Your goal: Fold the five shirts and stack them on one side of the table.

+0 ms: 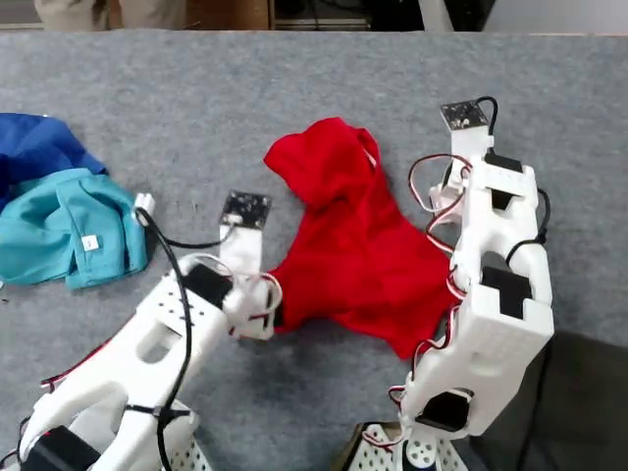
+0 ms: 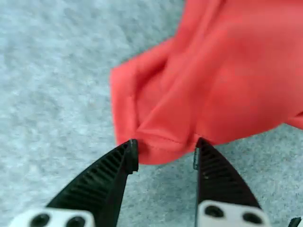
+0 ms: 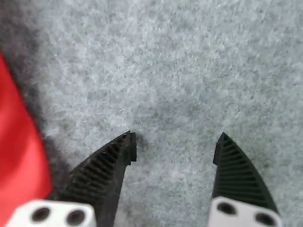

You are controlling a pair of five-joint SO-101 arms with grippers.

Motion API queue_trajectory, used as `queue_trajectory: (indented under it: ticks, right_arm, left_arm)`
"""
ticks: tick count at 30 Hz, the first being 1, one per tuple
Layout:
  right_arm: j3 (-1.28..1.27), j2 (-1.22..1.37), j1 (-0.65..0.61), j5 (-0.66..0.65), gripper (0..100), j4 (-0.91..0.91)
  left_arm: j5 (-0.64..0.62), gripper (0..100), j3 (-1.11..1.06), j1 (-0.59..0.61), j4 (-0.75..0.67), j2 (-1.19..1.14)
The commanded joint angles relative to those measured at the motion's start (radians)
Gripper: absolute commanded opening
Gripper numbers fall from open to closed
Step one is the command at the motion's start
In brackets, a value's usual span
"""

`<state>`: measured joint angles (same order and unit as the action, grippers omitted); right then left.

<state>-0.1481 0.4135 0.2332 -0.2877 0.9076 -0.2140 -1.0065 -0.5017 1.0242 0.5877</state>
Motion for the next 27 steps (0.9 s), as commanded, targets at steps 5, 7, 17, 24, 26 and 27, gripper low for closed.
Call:
queue_trajectory:
  ticks: [5, 7, 17, 24, 26, 27]
  right_arm:
    - [0.053, -0.002, 0.033, 0.008, 27.4, 0.0]
    - [0.053, -0.002, 0.033, 0.008, 27.4, 0.0]
    - [0.048, -0.007, 0.035, 0.003, 27.4, 0.008]
    - [0.048, -0.185, 0.074, -0.055, 27.4, 0.094]
    - [0.068, -0.236, 0.065, -0.095, 27.4, 0.143]
    - [0.099, -0.254, 0.053, -0.091, 27.4, 0.18]
  left_arm:
    - [-0.026, 14, -0.132, -0.046, -0.278, 0.027]
    - [-0.02, 8, -0.138, -0.038, -0.296, 0.028]
    - [0.084, 2, 0.031, 0.089, -0.196, 0.038]
    - [0.087, 2, 0.376, 0.351, 0.026, 0.036]
    - [0.107, 2, 0.46, 0.39, 0.074, 0.036]
    - [0.123, 2, 0.493, 0.405, 0.091, 0.038]
